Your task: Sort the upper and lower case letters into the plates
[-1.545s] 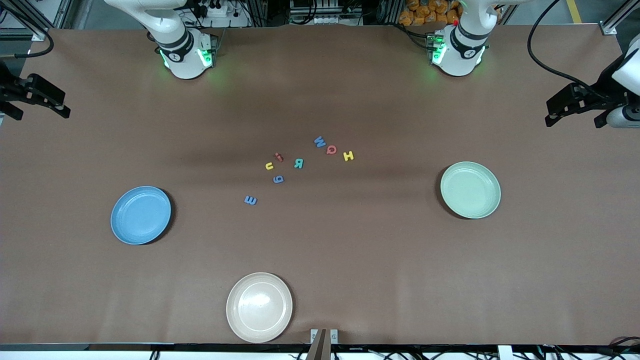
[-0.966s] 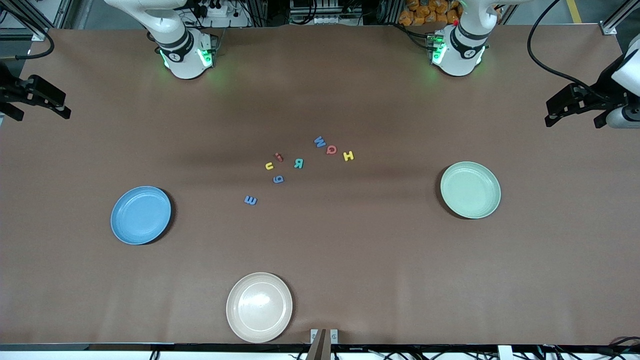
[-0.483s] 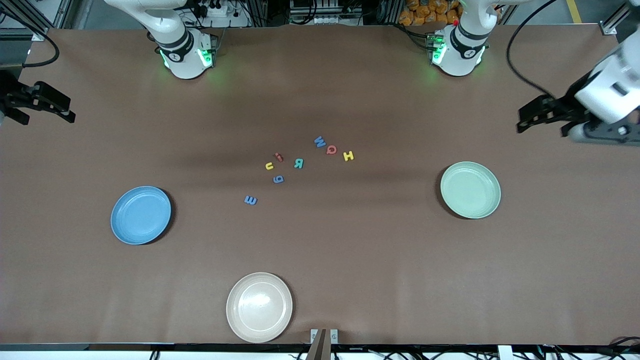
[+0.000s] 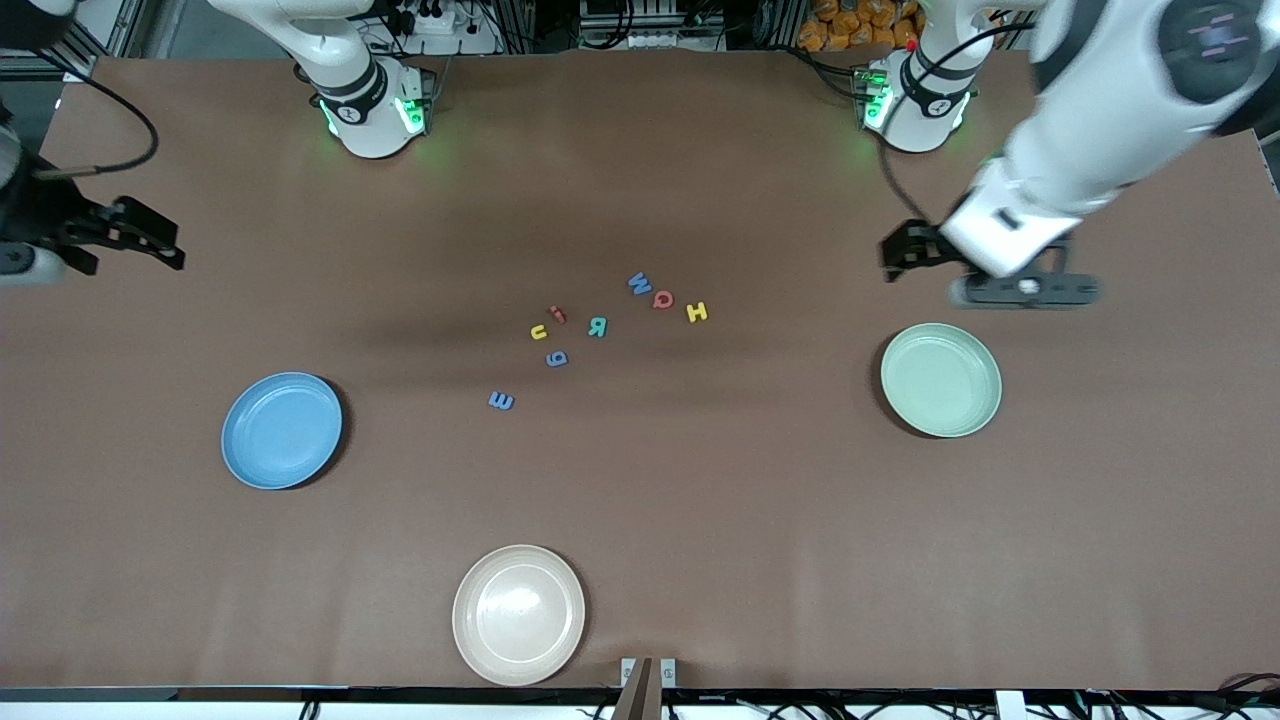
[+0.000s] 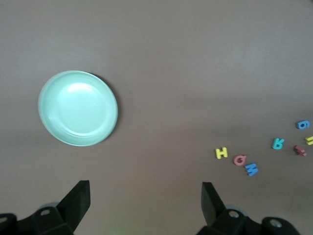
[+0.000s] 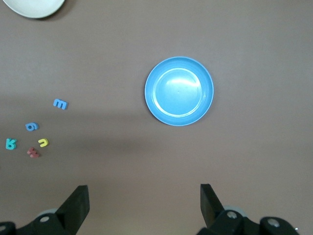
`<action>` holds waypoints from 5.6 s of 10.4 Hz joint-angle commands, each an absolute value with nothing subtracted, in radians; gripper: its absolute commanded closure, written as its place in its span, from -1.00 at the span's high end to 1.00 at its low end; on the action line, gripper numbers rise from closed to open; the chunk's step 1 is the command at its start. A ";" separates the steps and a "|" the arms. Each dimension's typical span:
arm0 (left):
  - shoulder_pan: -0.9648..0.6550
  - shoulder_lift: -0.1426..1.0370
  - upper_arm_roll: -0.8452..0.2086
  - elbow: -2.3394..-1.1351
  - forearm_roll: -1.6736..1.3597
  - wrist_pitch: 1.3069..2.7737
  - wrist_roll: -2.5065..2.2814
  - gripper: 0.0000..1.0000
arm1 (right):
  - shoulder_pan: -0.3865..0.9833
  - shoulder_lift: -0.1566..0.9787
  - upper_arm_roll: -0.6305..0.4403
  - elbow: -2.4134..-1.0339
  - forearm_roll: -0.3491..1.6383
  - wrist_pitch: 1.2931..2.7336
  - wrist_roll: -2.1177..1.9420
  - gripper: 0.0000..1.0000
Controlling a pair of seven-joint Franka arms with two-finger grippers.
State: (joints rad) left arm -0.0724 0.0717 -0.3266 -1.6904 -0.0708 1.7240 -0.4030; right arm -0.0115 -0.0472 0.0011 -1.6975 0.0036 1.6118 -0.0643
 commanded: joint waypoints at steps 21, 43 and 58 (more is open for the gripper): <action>-0.364 0.564 -0.459 -1.917 0.232 2.322 -1.095 0.90 | 0.383 0.408 0.002 -1.703 0.009 2.009 0.190 1.00; -0.384 0.644 -0.457 -1.925 0.344 2.373 -1.247 -0.62 | 0.680 0.391 0.003 -2.075 0.011 2.424 0.057 1.00; 0.076 0.394 -0.462 -1.922 0.331 2.109 -0.803 -1.00 | 0.761 0.417 0.003 -2.198 0.020 2.614 0.104 1.00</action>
State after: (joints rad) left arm 0.0182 0.4191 -0.4502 -1.8973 0.3164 2.1268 -0.8700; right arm 0.7536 0.4246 0.0071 -2.1787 0.0043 2.5953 0.0928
